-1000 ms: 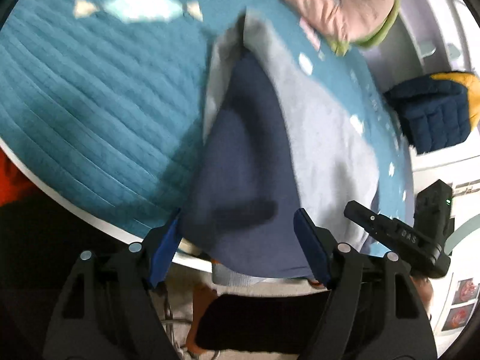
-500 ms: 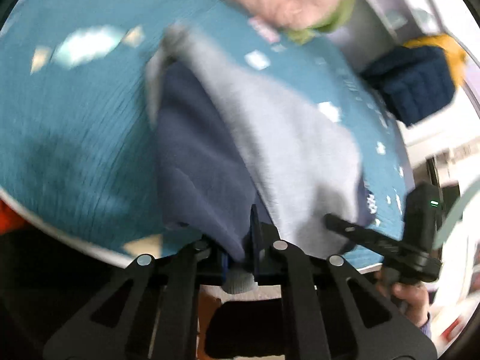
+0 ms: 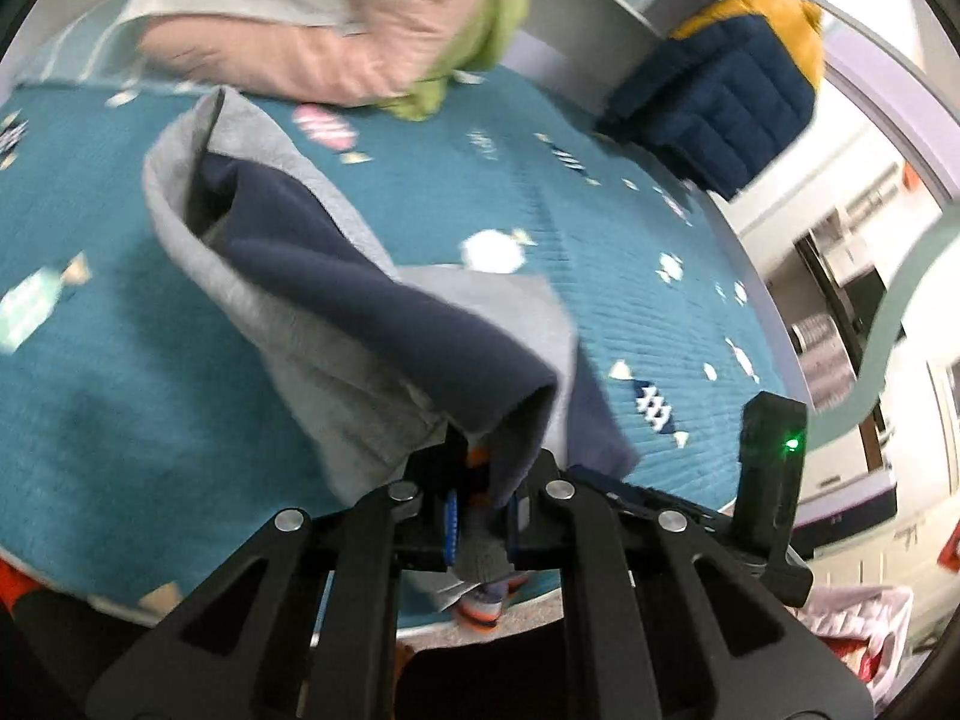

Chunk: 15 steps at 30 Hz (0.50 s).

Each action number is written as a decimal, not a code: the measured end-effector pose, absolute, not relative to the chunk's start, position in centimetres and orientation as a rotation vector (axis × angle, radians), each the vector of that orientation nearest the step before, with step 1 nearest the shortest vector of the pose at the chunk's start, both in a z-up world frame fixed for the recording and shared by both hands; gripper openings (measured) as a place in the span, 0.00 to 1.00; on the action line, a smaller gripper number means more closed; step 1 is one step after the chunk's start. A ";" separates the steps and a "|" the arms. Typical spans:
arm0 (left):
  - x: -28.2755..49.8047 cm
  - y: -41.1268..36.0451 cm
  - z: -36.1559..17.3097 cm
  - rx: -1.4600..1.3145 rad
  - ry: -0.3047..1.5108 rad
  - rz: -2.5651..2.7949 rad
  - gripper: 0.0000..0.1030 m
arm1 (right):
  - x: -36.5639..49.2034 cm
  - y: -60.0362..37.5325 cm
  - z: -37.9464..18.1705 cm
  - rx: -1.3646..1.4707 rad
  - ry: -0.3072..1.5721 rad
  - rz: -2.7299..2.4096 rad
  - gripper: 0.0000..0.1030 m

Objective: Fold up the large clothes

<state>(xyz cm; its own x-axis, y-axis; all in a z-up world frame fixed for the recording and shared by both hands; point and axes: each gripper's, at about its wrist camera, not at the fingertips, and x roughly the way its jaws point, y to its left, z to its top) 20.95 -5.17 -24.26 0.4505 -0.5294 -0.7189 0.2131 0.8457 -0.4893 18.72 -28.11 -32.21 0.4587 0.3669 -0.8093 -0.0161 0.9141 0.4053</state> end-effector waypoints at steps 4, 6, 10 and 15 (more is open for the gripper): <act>23.1 -11.5 -24.6 -0.344 1.031 -0.560 0.10 | 18.1 -33.6 -31.6 0.501 0.985 0.098 0.42; 24.1 -14.5 -25.4 -0.354 1.060 -0.602 0.10 | 17.5 -35.6 -31.2 0.534 0.925 0.024 0.42; 25.2 -20.6 -28.2 -0.322 1.124 -0.658 0.10 | 16.6 -39.3 -31.3 0.655 0.846 -0.077 0.43; 26.5 -24.9 -34.5 -0.277 1.280 -0.655 0.10 | 17.8 -41.7 -32.6 0.780 0.858 -0.140 0.47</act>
<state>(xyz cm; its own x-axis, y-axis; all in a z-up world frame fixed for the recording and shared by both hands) 26.46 -24.88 -34.50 0.1384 -0.5927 -0.7935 0.2975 0.7891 -0.5375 17.75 -41.74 -32.58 0.6635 0.1881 -0.7242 0.4086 0.7198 0.5613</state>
